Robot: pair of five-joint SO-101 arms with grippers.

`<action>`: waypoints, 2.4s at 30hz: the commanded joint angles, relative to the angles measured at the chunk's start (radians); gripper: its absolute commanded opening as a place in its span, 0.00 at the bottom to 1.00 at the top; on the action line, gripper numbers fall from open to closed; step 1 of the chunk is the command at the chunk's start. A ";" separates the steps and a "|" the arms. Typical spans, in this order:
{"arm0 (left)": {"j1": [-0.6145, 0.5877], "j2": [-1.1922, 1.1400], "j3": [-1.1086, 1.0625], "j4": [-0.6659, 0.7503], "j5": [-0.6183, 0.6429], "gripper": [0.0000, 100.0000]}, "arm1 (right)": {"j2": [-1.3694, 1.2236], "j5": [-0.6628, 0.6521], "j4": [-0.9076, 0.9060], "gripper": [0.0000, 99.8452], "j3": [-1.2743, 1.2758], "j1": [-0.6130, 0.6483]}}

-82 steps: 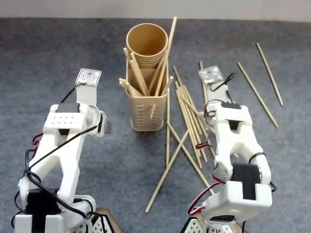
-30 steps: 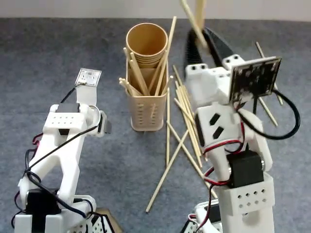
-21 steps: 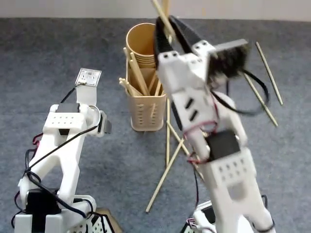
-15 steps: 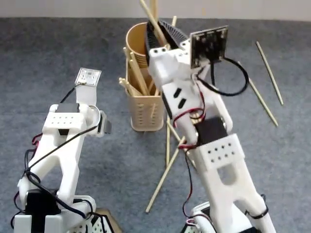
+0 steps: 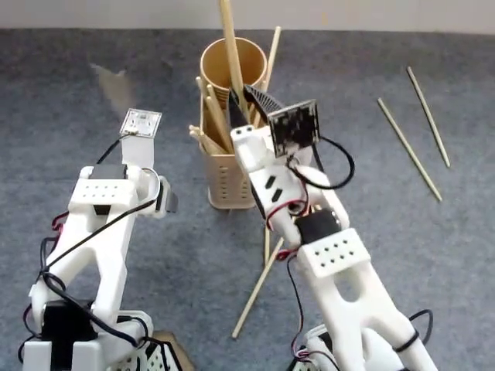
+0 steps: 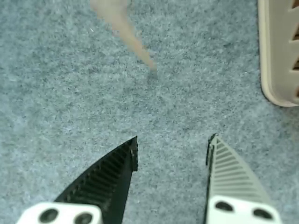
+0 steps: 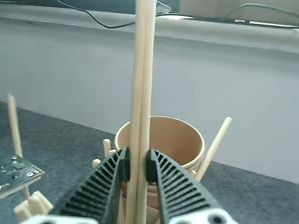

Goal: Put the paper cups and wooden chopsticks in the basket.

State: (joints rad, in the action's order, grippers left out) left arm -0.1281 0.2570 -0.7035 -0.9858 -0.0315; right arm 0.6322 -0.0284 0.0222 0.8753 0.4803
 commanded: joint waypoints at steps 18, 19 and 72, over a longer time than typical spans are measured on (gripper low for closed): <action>0.013 0.031 0.007 0.009 -0.006 0.25 | 0.257 -0.014 -0.163 0.31 -0.050 0.012; 0.013 0.031 0.005 0.009 -0.006 0.25 | 0.283 -0.014 -0.163 0.31 -0.050 0.013; 0.134 -0.702 2.353 -0.646 0.097 0.25 | 0.665 -0.143 -0.549 0.31 0.616 -0.311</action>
State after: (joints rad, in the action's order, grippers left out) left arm 0.0284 -0.4902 1.5980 -1.6134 0.0545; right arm 1.2873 -0.1588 -0.5439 1.4937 0.1611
